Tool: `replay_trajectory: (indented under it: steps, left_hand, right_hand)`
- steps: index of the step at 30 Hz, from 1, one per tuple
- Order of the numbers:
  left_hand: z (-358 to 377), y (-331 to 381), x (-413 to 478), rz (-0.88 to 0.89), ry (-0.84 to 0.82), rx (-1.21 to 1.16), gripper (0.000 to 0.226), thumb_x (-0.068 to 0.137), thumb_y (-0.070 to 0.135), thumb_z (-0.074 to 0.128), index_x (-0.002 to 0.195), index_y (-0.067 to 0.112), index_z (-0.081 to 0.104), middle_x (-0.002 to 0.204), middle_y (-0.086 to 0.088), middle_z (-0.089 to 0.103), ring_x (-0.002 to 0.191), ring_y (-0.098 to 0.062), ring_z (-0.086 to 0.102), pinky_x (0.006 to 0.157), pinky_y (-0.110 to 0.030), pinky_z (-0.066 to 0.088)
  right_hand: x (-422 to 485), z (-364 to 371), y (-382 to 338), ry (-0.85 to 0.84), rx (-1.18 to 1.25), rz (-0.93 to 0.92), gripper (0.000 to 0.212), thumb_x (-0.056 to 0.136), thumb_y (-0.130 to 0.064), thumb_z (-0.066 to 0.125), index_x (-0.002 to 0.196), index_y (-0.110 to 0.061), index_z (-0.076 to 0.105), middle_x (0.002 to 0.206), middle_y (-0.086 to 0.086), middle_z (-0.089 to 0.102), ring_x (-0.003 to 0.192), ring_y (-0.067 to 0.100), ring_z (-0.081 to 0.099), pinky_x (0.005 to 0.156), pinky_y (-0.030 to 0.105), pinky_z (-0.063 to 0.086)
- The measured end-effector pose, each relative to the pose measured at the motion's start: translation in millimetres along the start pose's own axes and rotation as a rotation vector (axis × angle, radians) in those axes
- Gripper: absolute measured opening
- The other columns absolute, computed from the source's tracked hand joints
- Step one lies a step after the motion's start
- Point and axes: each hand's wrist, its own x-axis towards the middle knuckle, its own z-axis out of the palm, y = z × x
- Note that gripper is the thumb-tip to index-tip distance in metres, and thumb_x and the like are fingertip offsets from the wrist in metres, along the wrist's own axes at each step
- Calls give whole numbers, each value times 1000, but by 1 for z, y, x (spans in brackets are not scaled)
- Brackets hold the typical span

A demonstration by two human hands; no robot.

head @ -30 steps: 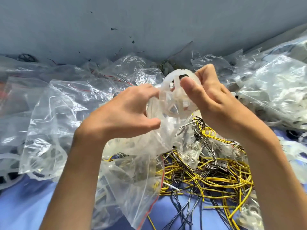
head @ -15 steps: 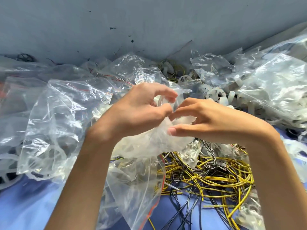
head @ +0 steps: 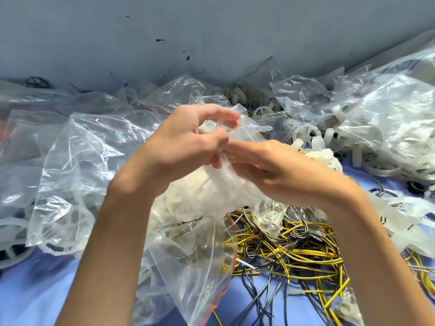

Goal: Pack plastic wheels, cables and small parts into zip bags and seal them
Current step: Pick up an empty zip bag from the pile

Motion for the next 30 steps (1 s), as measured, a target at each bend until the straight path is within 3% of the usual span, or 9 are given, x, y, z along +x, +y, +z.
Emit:
replay_trajectory:
  steps: [3,6,9,11,17,20,22,26,30]
  left_hand:
    - [10,1,0,6,-39,-7,41,87,-12,47,115,14,59,110,-2,64,44,-3,49,46,-13,38]
    - [14,2,0,48,-136,-17,48,88,-13,48,127,13,51,122,-4,58,54,-4,56,56,-14,44]
    - [2,1,-2,110,-243,-56,57,85,0,57,137,18,41,138,1,48,88,-8,67,80,-19,51]
    - [-13,-3,-4,126,-272,-4,60,83,10,55,138,26,37,144,8,42,107,-5,63,87,-19,50]
    - [-46,-42,-3,-214,-336,706,72,85,17,63,145,36,27,147,14,33,131,-1,37,102,-17,32]
    - [-51,-45,-4,-321,-418,709,65,82,18,65,135,45,38,139,17,45,127,0,42,102,-23,37]
    - [-52,-43,-5,-296,-456,679,51,83,21,67,120,50,47,131,22,52,120,5,47,97,-20,41]
    - [-48,-43,-5,-273,-471,654,35,78,40,72,102,53,50,111,30,57,103,19,49,76,2,36]
    - [-36,-42,-5,-276,-467,653,42,67,48,78,104,45,58,101,29,61,98,14,54,81,-12,44]
  right_hand:
    - [-1,3,2,-117,-128,51,16,95,-26,41,106,-21,52,94,-14,60,75,6,54,67,24,40]
    - [2,5,7,-19,-183,92,16,87,-42,49,103,-37,48,110,-10,45,95,2,44,85,20,37]
    - [5,5,16,-53,-325,209,47,89,-43,56,132,-28,51,129,2,45,110,21,50,97,35,43]
    - [2,4,17,-56,-327,214,34,90,-37,59,122,-29,60,124,0,50,103,23,55,90,38,48]
    - [1,4,17,-123,-263,204,32,91,-44,47,118,-34,62,122,-1,56,100,20,57,92,39,48]
    - [0,10,21,-207,-322,181,46,88,-47,58,132,-32,51,135,-1,52,106,10,52,98,22,42]
    - [2,13,20,-159,-313,181,42,88,-51,56,125,-31,54,130,1,56,107,18,57,95,35,49]
    - [5,15,19,-53,-326,177,23,96,-40,44,105,-26,61,104,3,64,86,25,63,77,38,53]
    - [6,10,17,146,-271,161,28,96,-20,38,89,-6,61,76,8,61,67,25,56,58,30,44]
